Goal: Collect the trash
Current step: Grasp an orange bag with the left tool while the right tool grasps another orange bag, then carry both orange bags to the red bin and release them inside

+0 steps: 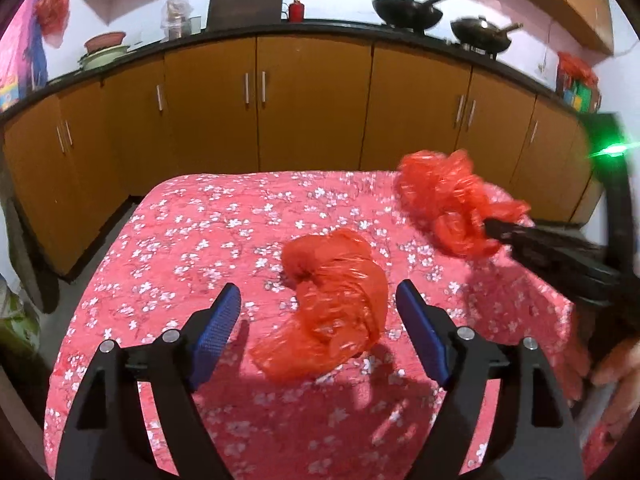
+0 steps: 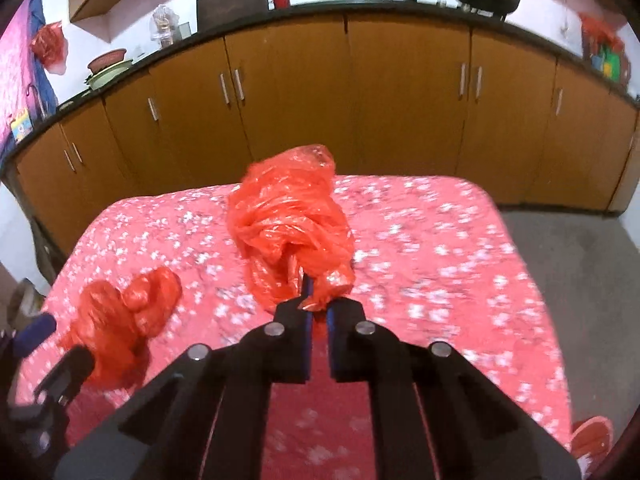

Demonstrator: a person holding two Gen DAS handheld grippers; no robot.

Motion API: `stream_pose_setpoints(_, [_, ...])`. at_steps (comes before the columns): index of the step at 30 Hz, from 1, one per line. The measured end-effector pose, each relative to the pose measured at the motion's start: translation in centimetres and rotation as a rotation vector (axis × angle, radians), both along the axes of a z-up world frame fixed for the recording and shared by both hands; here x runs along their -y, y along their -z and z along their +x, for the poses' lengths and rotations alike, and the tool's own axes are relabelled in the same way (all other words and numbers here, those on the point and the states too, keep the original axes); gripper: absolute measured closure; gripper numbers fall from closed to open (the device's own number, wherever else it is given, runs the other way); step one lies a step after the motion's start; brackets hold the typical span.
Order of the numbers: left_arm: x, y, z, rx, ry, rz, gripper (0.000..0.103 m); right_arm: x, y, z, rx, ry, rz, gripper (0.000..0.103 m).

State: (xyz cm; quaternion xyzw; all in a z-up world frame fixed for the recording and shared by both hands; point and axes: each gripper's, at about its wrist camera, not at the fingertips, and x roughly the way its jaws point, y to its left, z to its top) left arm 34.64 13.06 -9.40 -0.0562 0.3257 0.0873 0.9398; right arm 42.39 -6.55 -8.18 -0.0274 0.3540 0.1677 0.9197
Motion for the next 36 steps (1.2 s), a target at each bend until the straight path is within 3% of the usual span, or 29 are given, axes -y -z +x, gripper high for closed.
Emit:
stream_pose_setpoints(3, [0.4,0.3,1.0,-0.033,-0.004,-0.008,0.036,1.4,-0.4,-1.0,0.018,0.013,0.003,0.096])
stream_pose_setpoints(6, [0.7,0.7,2.0,-0.067,0.011,-0.009,0.062,2.5,-0.9,-2.1,0.038,0.016,-0.004,0.096])
stream_pose_setpoints(10, [1.0,0.5,1.3,-0.049,-0.002,0.015,0.075,3.7,-1.3,-4.0,0.075,0.019,-0.029,0.096])
stream_pose_setpoints(21, [3.3,-2.4,-2.4,0.023,0.027,0.012,0.075,7.5,-4.3,-9.2,0.155,0.033,-0.028,0.096])
stream_pose_setpoints(29, [8.7,-5.9,-4.5,0.095,0.126,0.03,0.075,12.8,-6.8,-13.0,0.206,0.105,-0.019,0.096])
stream_pose_setpoints(36, [14.8,-7.0,-5.2,0.115,0.232,0.019,0.075,19.4,-8.1,-15.4,0.229,0.207,-0.027,0.096])
